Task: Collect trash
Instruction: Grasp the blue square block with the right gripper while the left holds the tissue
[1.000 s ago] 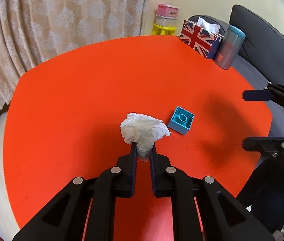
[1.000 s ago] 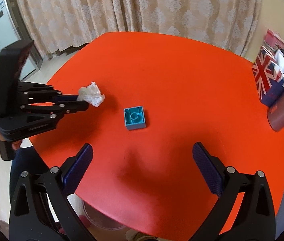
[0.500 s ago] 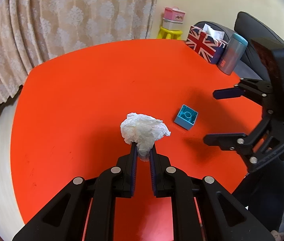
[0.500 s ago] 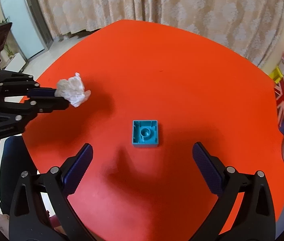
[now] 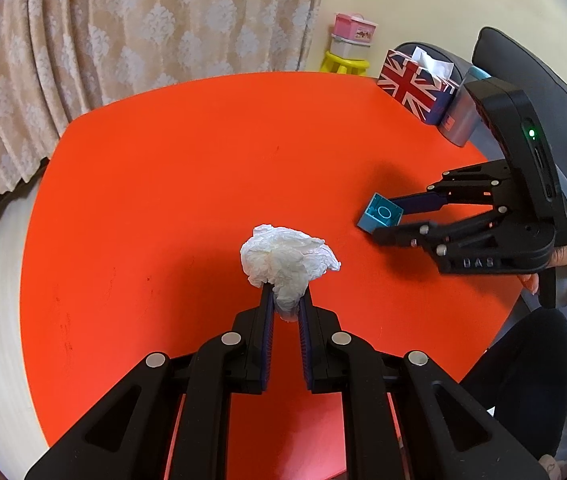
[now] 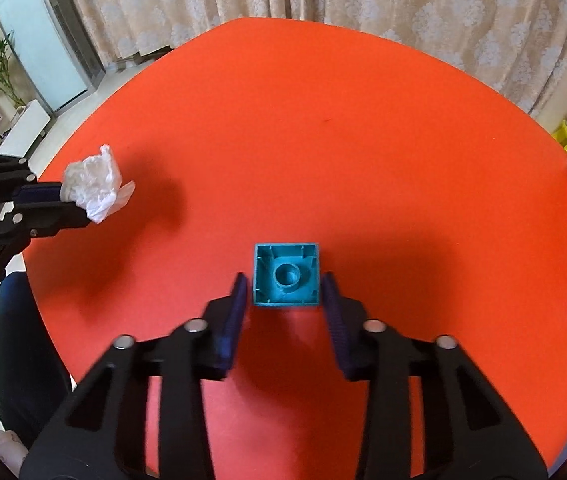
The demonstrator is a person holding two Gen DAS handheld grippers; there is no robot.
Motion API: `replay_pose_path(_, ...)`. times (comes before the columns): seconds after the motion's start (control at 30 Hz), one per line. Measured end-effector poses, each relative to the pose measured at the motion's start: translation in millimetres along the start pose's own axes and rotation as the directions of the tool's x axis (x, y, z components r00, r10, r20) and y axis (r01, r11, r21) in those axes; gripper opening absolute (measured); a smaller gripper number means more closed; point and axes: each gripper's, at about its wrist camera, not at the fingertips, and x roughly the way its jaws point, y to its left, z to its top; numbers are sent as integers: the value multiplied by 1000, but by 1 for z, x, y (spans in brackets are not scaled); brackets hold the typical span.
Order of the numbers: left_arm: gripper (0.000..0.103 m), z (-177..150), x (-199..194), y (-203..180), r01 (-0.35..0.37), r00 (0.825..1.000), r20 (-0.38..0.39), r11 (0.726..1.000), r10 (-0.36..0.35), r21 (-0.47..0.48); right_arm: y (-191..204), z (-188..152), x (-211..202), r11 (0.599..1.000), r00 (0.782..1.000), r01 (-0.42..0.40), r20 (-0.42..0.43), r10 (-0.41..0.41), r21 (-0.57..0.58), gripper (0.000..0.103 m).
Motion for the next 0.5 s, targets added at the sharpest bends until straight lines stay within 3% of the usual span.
replay_pose_path(0.17,11,-5,-5,-6,6,1000,4,1000,-6,4,2,-4,-12,1000,1000,4,27,-5,8,32)
replay_pose_path(0.5,11,-22,-35,-34,23,999,34,999,-25,42,23,-37,-78,999,995,28,91,-32,39,32)
